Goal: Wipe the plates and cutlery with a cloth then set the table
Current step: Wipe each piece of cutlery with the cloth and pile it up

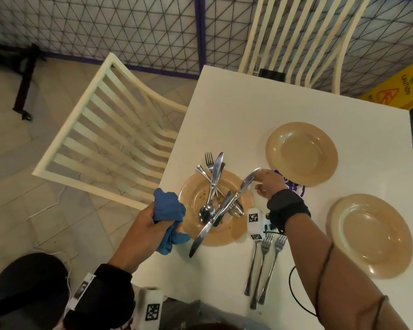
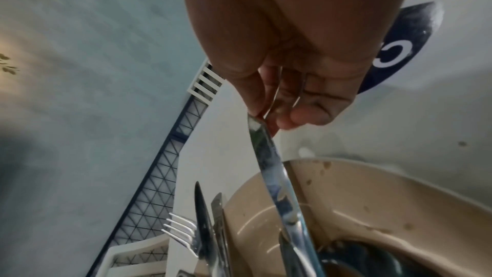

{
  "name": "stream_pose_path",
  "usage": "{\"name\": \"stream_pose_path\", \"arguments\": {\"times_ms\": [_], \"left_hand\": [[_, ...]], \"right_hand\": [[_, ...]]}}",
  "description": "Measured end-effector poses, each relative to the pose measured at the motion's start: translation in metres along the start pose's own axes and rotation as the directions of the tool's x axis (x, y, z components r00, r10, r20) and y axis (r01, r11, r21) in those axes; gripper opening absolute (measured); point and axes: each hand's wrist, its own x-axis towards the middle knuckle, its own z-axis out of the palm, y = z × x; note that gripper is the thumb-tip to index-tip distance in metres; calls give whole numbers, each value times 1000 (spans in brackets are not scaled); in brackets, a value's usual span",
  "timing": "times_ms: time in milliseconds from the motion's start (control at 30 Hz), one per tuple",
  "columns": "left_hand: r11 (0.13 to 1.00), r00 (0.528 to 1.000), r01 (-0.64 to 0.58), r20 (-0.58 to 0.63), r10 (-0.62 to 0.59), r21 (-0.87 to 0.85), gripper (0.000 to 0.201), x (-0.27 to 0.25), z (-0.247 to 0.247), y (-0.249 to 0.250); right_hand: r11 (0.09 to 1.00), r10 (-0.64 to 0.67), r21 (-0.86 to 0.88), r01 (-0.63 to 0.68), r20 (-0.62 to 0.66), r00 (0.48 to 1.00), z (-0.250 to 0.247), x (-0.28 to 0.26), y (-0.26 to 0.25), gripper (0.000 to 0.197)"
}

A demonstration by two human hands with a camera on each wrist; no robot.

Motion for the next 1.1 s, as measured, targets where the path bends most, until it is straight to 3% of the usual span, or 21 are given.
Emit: {"name": "stream_pose_path", "arguments": {"times_ms": [67, 200, 333, 467, 667, 867, 1100], "left_hand": [[1000, 1000, -9, -4, 9, -2, 18, 3, 4, -2], [1000, 999, -29, -20, 29, 5, 13, 13, 21, 4], [994, 992, -105, 73, 103, 26, 14, 25, 48, 15], [975, 980, -193, 67, 187, 113, 27, 36, 87, 32], [935, 967, -220, 191, 171, 278, 14, 26, 135, 29], [931, 966, -255, 107, 235, 261, 9, 3, 163, 33], [935, 942, -336, 44, 333, 110, 10, -3, 178, 70]], "right_hand": [[994, 2, 109, -4, 13, 1000, -3, -4, -3, 13], [977, -134, 164, 134, -13, 991, -15, -18, -12, 14], [953, -275, 109, 282, -77, 958, -30, -46, -34, 17], [925, -356, 113, 362, -69, 932, -46, -79, -59, 18], [888, -430, 164, 430, -39, 902, -76, -127, -93, 18], [862, -492, 141, 488, -7, 871, -101, -156, -90, 17], [839, -542, 106, 533, 97, 835, -102, -174, -83, 9]]}}
